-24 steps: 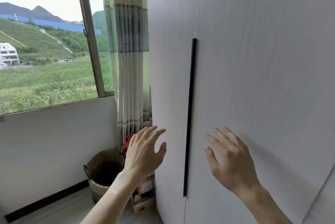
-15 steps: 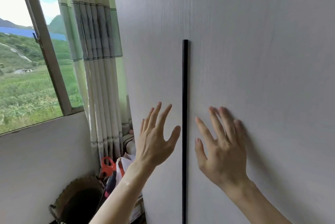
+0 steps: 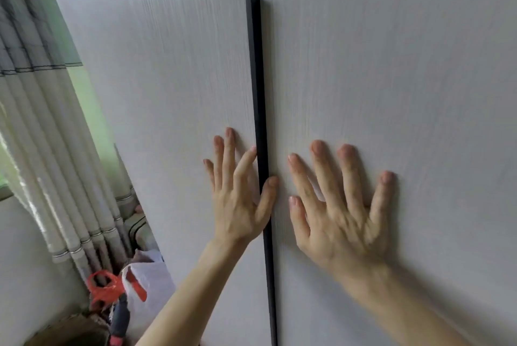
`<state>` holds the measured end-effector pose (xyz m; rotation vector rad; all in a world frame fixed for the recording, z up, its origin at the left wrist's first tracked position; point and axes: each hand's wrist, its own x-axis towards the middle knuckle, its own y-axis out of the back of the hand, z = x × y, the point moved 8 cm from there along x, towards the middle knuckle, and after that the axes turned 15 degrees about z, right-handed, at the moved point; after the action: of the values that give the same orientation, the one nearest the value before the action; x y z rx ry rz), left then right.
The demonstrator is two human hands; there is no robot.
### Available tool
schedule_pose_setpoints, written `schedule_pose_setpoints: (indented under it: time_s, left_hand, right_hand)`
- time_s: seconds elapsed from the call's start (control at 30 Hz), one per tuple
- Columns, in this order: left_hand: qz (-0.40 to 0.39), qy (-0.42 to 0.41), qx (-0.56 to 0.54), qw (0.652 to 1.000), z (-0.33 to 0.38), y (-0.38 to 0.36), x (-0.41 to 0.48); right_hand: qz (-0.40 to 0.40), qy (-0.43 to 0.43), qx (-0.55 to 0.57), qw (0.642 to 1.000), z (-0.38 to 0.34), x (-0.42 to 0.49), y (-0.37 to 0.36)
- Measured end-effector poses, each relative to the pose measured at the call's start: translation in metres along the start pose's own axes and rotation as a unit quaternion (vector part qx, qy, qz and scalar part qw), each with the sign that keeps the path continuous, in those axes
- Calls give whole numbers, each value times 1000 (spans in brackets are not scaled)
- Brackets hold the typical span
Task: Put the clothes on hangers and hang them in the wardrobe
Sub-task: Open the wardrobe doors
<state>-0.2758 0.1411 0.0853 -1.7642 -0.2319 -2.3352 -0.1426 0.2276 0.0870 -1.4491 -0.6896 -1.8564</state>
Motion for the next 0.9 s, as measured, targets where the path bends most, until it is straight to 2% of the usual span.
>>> schedule_pose_setpoints:
  time_s: [0.3, 0.63, 0.9]
  left_hand:
    - [-48, 17, -83, 995, 2, 2, -7]
    - [-125, 109, -120, 979, 6, 18, -7]
    - [-120, 168, -123, 971, 18, 77, 4]
  right_hand:
    - [14, -26, -41, 999, -4, 1, -3]
    - [7, -18, -65, 998, -6, -1, -7]
    - [-31, -32, -40, 998, -5, 2, -2]
